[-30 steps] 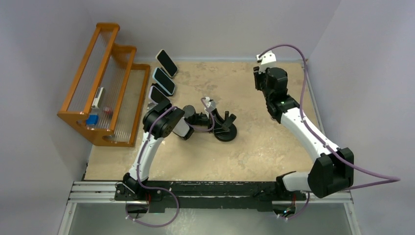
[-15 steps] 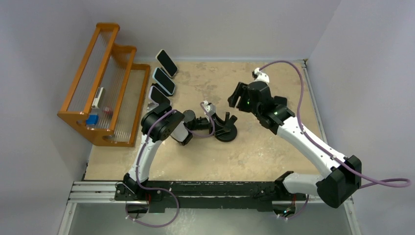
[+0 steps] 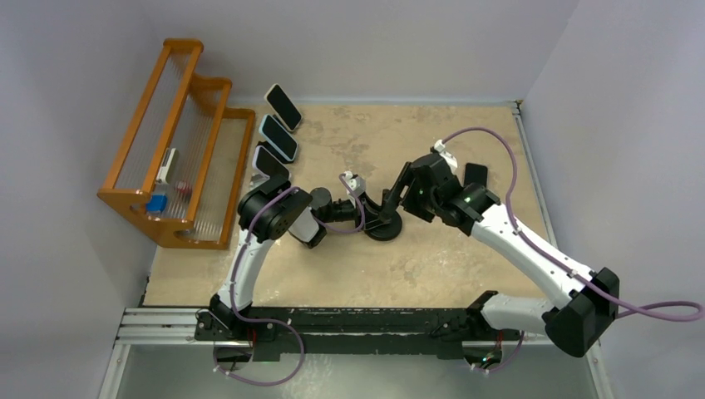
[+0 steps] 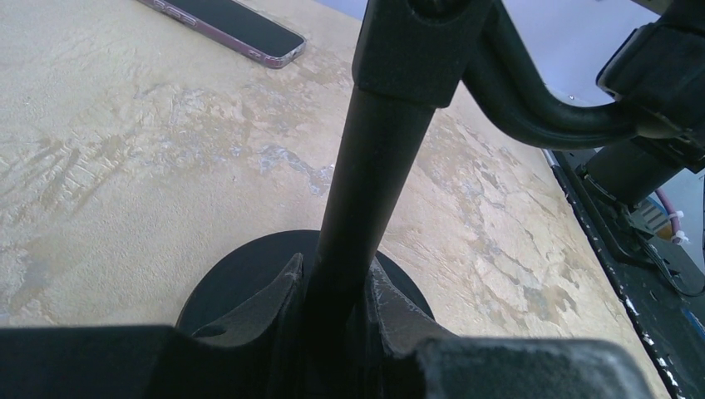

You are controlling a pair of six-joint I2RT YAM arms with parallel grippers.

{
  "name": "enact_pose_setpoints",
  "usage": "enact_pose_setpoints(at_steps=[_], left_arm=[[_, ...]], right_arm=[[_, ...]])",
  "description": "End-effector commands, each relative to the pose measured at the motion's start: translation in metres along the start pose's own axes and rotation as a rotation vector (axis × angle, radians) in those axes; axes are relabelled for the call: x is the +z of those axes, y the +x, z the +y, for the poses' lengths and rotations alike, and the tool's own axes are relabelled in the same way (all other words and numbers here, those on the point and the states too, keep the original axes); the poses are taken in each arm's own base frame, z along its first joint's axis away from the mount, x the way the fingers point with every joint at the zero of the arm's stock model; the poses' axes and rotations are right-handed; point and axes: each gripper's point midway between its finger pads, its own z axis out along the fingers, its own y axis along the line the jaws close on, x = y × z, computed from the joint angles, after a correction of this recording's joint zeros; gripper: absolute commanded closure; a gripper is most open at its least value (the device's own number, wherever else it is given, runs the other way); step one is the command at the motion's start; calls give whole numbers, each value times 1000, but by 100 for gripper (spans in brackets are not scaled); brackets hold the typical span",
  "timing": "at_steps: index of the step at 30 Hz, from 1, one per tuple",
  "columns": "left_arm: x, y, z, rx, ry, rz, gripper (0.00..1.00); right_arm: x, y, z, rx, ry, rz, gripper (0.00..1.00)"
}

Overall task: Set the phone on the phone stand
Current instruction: Adjust the phone stand.

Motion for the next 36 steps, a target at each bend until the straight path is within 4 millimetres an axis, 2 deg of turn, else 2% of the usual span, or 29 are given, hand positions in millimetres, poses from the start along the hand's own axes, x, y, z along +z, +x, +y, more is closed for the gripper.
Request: enact_pose_setpoints(at_steps=[1,3,9,14,16,19,24,28,30,33,36], left_arm=[[-29,85,6,-351,-140,224,100],[-30,86,6,-353,-143,228,100],[-30,87,5,-357,-139,235,100],[-30,88,5,-360,-133,239,100],[-30,89,4,-360,-130,242,100],[-30,90,3,-364,-120,254,100],[-26,91,-4,-390,-52,283,100],[-24,84,-12,-414,0,288,100],[-21,80,-17,-424,41,300,100],[-19,76,-24,-455,122,345,100],[-19,68,-30,-481,190,372,100]], right_arm=[[4,11,8,37,-9,27,28],[11,10,7,31,-3,12,28],[18,-8,9,29,51,-57,31],[25,-10,9,-6,62,-58,41],[28,-10,11,-15,60,-60,59],[31,-15,14,-41,54,-80,99],[27,-36,24,-231,-8,-180,100],[10,-59,32,-359,-97,-334,100],[-2,-69,44,-403,-181,-425,100],[-22,-78,54,-474,-294,-550,100],[-25,-75,53,-565,-342,-627,100]])
